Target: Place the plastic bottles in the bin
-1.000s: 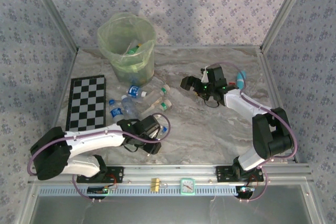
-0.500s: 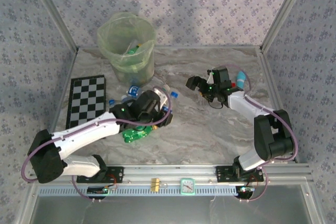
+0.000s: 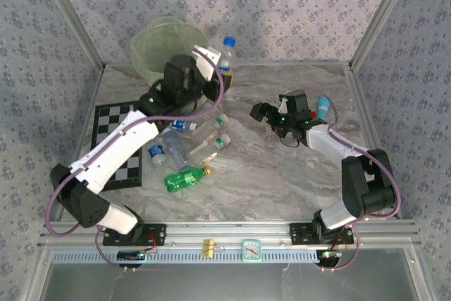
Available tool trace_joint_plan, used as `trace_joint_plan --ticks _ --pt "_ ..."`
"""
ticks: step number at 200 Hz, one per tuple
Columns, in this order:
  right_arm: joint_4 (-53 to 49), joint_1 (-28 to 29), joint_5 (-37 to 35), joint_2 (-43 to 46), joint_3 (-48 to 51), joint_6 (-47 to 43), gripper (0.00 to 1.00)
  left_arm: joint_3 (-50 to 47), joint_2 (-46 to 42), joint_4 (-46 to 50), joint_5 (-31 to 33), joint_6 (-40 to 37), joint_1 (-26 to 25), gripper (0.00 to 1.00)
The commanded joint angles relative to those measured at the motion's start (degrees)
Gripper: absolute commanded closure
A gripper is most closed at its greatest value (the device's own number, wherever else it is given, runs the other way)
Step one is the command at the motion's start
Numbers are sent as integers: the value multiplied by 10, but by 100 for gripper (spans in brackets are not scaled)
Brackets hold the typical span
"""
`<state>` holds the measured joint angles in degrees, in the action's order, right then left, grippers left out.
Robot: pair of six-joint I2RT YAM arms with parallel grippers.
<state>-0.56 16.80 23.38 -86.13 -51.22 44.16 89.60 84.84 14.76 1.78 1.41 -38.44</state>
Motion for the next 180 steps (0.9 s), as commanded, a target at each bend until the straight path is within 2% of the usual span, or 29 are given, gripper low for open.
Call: trace_joint_plan --ticks 1,66,102,145,180 --pt "11 2 5 10 8 3 0 76 21 52 6 -51 41 54" --pt "10 1 5 8 8 -2 0 236 112 191 18 -65 165 53" --pt "10 0 10 7 9 -3 0 252 141 214 19 -47 215 53" --pt "0 0 8 13 8 -8 0 276 186 257 5 -22 256 52" --pt "-1 0 6 16 10 -7 0 286 218 288 -13 -2 261 49"
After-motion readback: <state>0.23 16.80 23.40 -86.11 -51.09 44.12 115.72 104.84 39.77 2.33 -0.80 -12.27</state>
